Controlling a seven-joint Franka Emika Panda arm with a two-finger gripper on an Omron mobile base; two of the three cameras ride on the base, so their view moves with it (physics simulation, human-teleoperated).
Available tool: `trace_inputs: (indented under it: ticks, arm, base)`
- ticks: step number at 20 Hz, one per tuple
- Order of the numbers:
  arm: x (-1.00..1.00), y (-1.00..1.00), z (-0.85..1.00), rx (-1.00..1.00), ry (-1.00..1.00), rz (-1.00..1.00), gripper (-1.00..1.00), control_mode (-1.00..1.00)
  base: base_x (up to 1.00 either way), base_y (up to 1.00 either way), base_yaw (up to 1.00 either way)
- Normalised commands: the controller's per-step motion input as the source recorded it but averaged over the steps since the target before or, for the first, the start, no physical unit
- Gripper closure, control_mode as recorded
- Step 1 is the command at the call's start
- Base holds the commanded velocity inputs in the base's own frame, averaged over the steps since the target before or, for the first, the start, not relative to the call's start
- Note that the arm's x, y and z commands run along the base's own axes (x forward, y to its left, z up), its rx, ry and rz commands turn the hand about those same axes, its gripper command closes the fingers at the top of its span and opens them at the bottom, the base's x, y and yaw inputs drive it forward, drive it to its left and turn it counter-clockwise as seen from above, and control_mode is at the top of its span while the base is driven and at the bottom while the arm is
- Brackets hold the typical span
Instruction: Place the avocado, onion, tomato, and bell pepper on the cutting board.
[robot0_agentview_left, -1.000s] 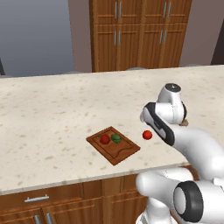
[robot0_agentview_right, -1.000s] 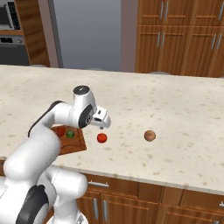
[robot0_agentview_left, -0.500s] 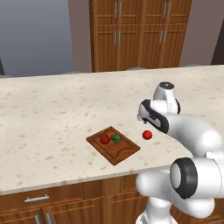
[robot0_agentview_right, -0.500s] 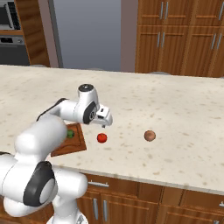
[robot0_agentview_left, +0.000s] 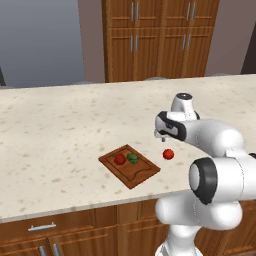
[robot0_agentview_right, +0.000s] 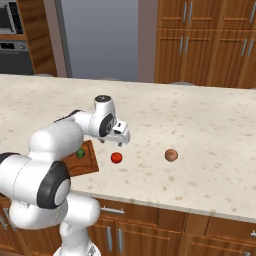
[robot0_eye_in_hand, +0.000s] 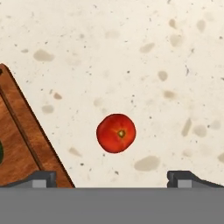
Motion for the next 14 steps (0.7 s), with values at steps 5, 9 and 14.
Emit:
trace_inputs:
  ticks: [5, 9, 14]
  arm:
    - [0.0, 0.0, -0.26, 0.0, 0.05, 0.0, -1.0, -1.0]
    - [0.01, 0.0, -0.31, 0.0, 0.07, 0.0, -1.0, -1.0]
    - [0.05, 0.0, -0.28, 0.0, 0.07, 0.0, -1.0, -1.0]
  base:
    - [0.0, 0.0, 0.0]
    - [0.0, 0.0, 0.0]
    - [0.0, 0.0, 0.0]
